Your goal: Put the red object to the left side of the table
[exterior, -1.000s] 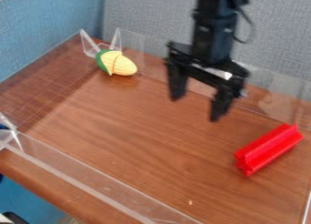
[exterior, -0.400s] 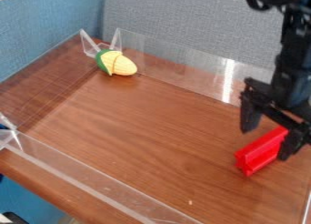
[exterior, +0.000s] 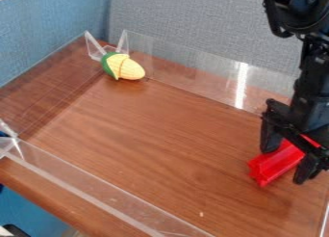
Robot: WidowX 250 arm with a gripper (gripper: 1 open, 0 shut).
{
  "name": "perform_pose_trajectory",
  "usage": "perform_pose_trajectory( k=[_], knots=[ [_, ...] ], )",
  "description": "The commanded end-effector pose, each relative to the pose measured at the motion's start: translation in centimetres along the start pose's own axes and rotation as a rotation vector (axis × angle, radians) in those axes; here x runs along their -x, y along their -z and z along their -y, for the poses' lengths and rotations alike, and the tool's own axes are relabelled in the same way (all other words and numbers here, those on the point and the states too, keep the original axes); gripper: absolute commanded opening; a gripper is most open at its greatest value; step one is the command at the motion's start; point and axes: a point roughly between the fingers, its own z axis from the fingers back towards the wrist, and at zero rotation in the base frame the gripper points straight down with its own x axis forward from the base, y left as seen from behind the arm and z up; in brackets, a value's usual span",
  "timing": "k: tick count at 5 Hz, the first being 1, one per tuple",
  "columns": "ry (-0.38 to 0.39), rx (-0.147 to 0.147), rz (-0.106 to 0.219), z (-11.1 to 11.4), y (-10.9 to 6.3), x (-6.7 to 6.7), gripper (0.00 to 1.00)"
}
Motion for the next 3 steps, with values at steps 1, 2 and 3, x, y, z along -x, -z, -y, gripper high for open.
perform_pose_trajectory(
  k=[1, 2, 3],
  knots=[
    [-0.007, -0.003, 0.064, -1.0, -1.4, -1.3, 1.00],
    [-0.045, 0.004, 0.070, -2.2, -0.9, -1.0, 1.00],
    [-0.078, 0.009, 0.063, -3.2, 0.0, -0.8, 1.00]
  ],
)
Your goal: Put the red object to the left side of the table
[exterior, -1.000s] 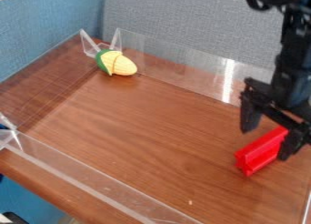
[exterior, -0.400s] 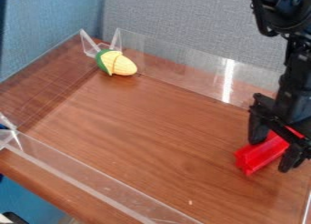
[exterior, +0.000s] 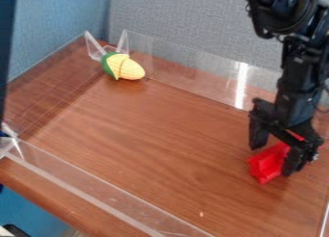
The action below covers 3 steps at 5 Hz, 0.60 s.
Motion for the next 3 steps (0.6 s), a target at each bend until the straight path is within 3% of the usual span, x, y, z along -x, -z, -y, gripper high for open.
perform_pose_trajectory(
  k=[1, 2, 3],
  knots=[
    [0.020, -0.003, 0.051, -0.8, -2.5, 0.0, 0.00],
    [0.043, -0.004, 0.071, -1.2, -4.2, 0.4, 0.00],
    [0.061, -0.022, 0.115, -1.6, -6.9, 0.8, 0.00]
  ],
)
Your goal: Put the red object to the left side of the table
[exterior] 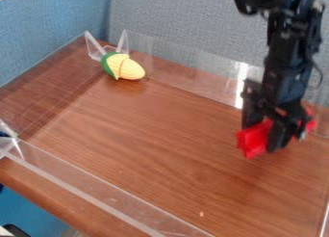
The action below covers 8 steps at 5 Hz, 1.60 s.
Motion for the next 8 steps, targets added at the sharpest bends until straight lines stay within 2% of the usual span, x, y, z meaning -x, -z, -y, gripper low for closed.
perform_pose_trajectory(
  k=[1, 2, 4, 6, 8],
  knots=[
    [0.007, -0.047, 0.107, -0.2, -3.2, 0.4, 0.00],
    [0.011, -0.048, 0.109, 0.3, -2.0, 1.0, 0.00],
    [0.110, -0.034, 0.114, 1.5, -0.8, -1.7, 0.00],
    [0.094, -0.025, 0.119, 2.1, 2.4, -1.4, 0.00],
    [0.011, -0.047, 0.147, 2.2, 0.9, -0.5, 0.00]
  ],
)
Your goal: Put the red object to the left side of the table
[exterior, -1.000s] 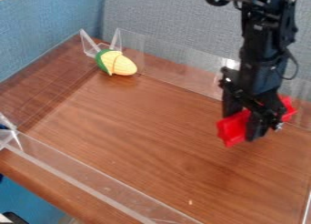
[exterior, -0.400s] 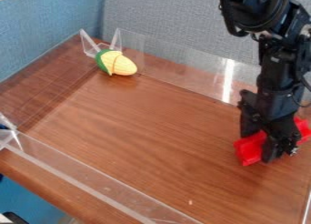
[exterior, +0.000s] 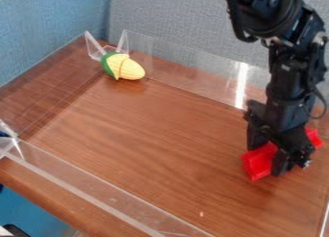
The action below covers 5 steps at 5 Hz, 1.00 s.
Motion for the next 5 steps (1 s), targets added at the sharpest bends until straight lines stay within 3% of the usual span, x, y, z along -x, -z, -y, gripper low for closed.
perform_pose_trajectory(
  k=[1, 2, 3, 4, 5],
  knots=[
    [0.029, -0.026, 0.094, -0.2, -3.7, -1.3, 0.00],
    [0.054, -0.027, 0.102, -0.4, -4.1, -1.8, 0.00],
    [0.015, -0.052, 0.131, -1.5, -5.9, -2.0, 0.00],
    [-0.053, -0.106, 0.178, -3.2, -9.4, -1.6, 0.00],
    [-0.202, -0.173, 0.209, -6.7, -13.2, 0.1, 0.00]
  ],
)
